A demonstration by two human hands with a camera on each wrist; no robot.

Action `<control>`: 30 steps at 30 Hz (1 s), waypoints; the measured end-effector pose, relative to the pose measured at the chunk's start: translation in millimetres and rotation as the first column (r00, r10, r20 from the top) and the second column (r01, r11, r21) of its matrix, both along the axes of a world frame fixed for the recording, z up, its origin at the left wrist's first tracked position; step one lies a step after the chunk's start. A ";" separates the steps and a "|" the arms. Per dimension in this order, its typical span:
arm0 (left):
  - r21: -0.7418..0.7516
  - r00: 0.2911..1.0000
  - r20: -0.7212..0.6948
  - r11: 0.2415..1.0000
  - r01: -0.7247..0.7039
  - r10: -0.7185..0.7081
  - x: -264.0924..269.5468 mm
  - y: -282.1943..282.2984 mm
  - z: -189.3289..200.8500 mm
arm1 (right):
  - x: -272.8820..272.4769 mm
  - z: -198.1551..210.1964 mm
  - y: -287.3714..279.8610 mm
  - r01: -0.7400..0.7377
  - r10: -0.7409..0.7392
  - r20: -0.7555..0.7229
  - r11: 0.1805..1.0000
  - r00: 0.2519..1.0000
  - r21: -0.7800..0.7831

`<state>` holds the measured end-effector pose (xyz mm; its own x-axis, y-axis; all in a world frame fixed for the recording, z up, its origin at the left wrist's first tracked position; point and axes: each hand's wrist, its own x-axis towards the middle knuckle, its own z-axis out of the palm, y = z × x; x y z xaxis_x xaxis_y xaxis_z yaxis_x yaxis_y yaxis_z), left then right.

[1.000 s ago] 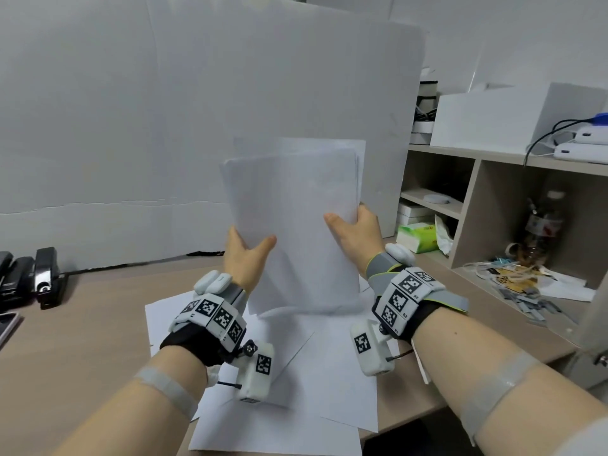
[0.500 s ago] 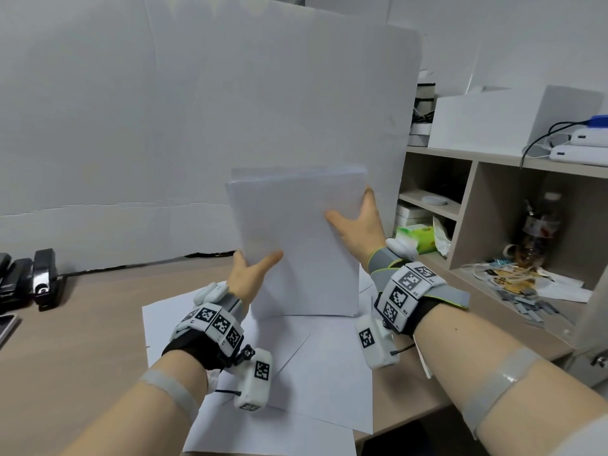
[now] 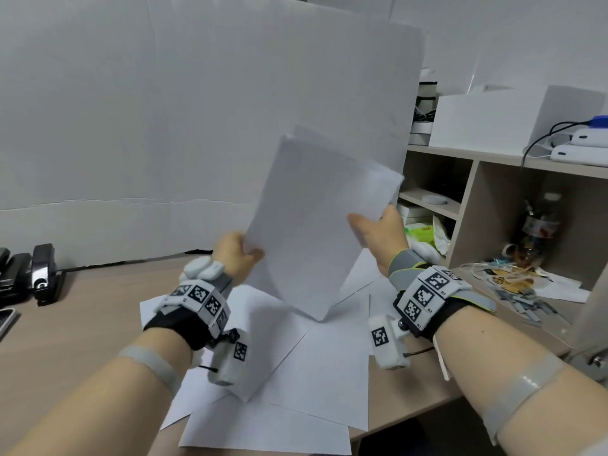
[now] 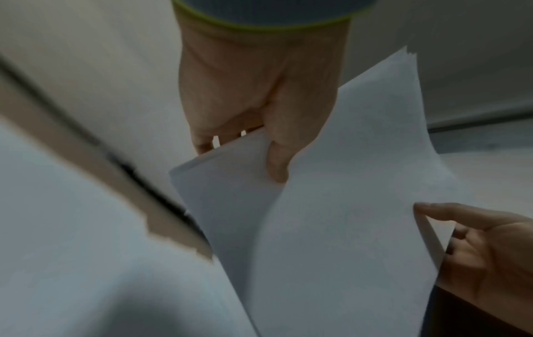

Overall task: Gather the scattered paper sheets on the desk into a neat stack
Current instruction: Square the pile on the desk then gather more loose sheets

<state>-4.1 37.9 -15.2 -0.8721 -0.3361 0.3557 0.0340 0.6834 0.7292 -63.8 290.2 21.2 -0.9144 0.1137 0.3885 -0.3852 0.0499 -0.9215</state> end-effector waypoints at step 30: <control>0.714 0.981 -0.184 0.677 0.179 -0.065 31.8 -45.6 -17.9 | 8.1 -48.0 39.0 -0.183 0.167 0.108 0.969 0.980 0.169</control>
